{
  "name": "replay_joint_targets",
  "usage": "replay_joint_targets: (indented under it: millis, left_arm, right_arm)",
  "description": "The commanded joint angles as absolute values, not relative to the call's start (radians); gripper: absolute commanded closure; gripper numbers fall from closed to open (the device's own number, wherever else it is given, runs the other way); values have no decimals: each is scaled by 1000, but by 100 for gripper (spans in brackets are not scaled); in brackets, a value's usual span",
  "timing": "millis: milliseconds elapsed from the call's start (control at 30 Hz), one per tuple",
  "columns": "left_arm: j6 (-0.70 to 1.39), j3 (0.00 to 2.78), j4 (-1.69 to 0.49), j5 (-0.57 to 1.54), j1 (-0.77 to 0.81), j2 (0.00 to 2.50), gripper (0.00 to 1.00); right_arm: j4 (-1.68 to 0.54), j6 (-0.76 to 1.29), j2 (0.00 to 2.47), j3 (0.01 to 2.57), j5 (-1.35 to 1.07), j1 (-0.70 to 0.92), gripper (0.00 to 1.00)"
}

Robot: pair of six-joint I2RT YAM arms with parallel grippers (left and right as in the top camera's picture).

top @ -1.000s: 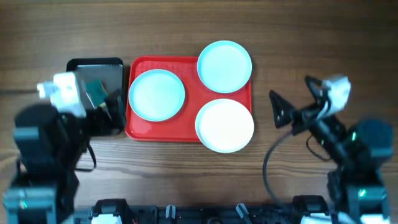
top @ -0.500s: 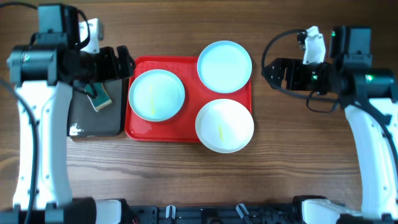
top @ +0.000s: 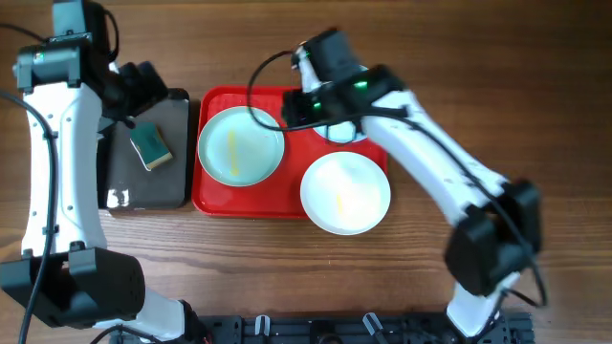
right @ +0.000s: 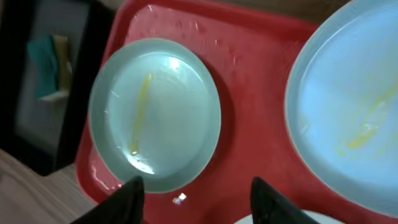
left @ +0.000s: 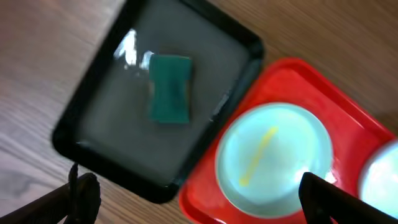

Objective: Clean dirty plates on tray and stack at the side
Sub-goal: 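Move the right gripper to the left plate rim and the left gripper toward the sponge, then grasp the green sponge with the left gripper and lift it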

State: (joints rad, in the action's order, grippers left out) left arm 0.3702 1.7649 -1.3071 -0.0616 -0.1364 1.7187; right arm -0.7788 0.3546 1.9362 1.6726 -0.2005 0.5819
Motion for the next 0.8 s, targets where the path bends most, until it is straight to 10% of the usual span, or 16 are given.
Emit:
replay_joint_targets:
  millis: [0, 767]
  left_arm:
    - [436, 1778, -1299, -177, -173, 1722, 0]
    - [427, 1625, -1163, -153, -233, 1768, 0]
  right_arm:
    - [-717, 427, 2078, 1696, -138, 617, 61]
    - [-585, 426, 2284, 1693, -75, 663, 71]
